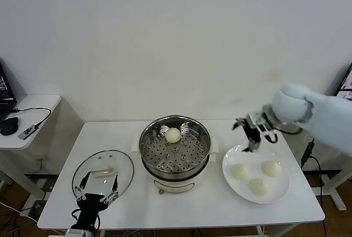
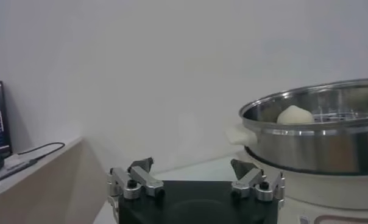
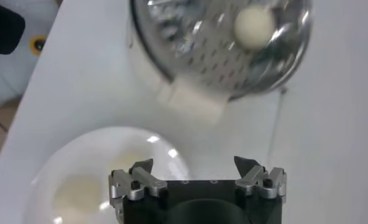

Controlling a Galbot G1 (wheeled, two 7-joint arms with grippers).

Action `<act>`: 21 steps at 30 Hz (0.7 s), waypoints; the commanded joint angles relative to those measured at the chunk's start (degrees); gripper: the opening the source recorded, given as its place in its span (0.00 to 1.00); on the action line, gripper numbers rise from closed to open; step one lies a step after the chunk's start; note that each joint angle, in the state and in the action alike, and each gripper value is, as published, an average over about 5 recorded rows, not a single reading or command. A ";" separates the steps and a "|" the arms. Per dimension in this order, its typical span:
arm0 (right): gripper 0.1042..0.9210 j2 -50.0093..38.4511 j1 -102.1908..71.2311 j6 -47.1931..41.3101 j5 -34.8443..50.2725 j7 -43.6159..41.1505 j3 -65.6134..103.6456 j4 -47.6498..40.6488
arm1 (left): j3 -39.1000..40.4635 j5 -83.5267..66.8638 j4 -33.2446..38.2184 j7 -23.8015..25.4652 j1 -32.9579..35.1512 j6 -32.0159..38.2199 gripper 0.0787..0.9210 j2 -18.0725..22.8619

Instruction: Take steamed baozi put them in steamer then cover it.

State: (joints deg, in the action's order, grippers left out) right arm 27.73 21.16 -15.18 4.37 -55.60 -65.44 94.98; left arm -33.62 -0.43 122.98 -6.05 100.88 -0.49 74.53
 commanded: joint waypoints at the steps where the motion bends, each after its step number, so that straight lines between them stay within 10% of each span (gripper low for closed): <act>1: 0.88 -4.23 -19.53 -1.24 -8.34 1.70 9.85 -1.70 | 0.14 0.11 -0.70 0.04 -0.07 0.05 0.88 -0.13; 21: 0.88 7.51 -25.25 -1.01 -9.97 4.05 13.53 -13.26 | -1.03 0.47 -0.51 0.10 0.74 -0.15 0.88 0.06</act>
State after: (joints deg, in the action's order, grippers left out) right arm 31.52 -0.39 -16.06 -4.28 -52.23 -53.81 85.83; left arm -34.70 0.05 122.53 -5.95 101.61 -0.64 74.61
